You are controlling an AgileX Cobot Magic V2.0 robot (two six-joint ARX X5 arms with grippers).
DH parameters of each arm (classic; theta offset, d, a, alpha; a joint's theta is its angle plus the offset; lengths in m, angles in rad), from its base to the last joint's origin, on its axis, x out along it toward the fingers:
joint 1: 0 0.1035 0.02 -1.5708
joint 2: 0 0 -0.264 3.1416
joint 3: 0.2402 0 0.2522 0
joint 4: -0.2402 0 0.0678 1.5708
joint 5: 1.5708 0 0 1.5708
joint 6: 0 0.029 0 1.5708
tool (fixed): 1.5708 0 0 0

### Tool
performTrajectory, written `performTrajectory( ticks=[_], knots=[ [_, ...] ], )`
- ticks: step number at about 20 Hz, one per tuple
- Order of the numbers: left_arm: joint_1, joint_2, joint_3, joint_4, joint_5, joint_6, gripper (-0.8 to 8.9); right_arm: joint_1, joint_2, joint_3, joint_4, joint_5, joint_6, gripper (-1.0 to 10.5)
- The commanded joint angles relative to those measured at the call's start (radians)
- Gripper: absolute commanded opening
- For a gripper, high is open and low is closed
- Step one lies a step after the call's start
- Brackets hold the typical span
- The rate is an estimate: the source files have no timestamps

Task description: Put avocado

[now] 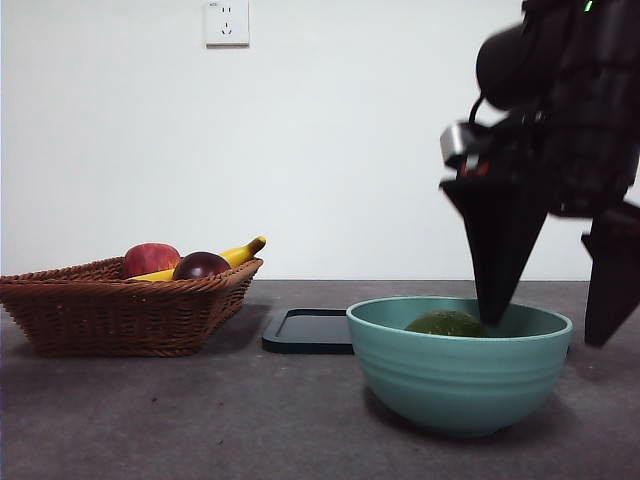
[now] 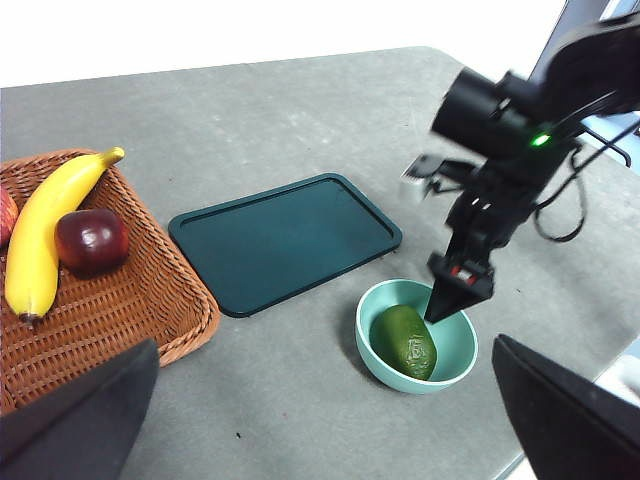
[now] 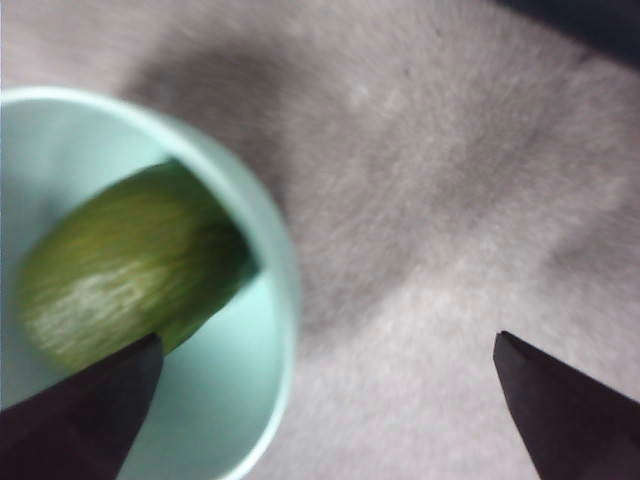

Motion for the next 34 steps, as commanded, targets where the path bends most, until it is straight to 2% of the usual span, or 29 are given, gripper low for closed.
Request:
performTrajectory(
  ticks=[1,5,6,11,14,18,19,21,23,26,29,30,31,33,34],
  knots=[
    [-0.010,0.003,0.010,0.009,-0.004,0.000,5.94,0.007,0.062,0.013,0.008,0.001,-0.017,4.5],
    [-0.010,0.003,0.010,0.009,-0.004,0.000,5.94,0.019,0.132,0.013,0.024,-0.003,-0.014,0.5],
    [-0.010,0.003,0.010,0.008,-0.004,0.000,5.94,0.023,0.132,0.013,0.027,-0.003,-0.014,0.0],
    [-0.010,0.003,0.010,0.009,-0.004,0.000,5.93,0.031,0.129,0.100,-0.020,0.010,0.035,0.0],
    [-0.010,0.003,0.010,0.010,-0.004,0.000,5.94,0.026,0.136,0.206,-0.032,0.072,0.058,0.0],
    [-0.010,0.003,0.010,0.010,-0.004,0.000,5.94,-0.014,0.268,0.405,-0.040,0.077,0.071,0.0],
    [-0.010,0.003,0.010,0.009,-0.004,0.000,5.94,-0.037,0.338,0.488,-0.057,0.074,0.075,0.0],
    [-0.010,0.003,0.010,0.010,-0.004,0.000,5.93,-0.084,0.469,0.648,-0.070,-0.018,0.108,0.0],
    [-0.010,0.003,0.010,0.011,-0.004,0.000,5.93,-0.120,0.578,0.782,-0.086,-0.077,0.138,0.0],
    [-0.010,0.003,0.010,0.010,-0.004,0.000,5.94,-0.141,0.652,0.848,-0.091,-0.080,0.170,0.0],
    [-0.010,0.003,0.010,0.014,-0.004,0.000,5.94,-0.141,0.663,0.847,-0.146,-0.053,0.163,0.0],
    [-0.010,0.003,0.010,0.013,-0.004,0.000,5.93,-0.141,0.663,0.847,-0.148,-0.050,0.163,0.1],
    [-0.010,0.003,0.010,0.013,-0.004,0.000,5.94,-0.142,0.663,0.847,-0.157,-0.050,0.166,0.9],
    [-0.010,0.003,0.011,0.013,-0.004,-0.001,5.93,-0.143,0.662,0.849,-0.163,-0.051,0.165,4.1],
    [-0.010,0.003,0.011,0.013,-0.004,-0.001,5.93,-0.149,0.661,0.859,-0.175,-0.049,0.153,5.0]
  ],
)
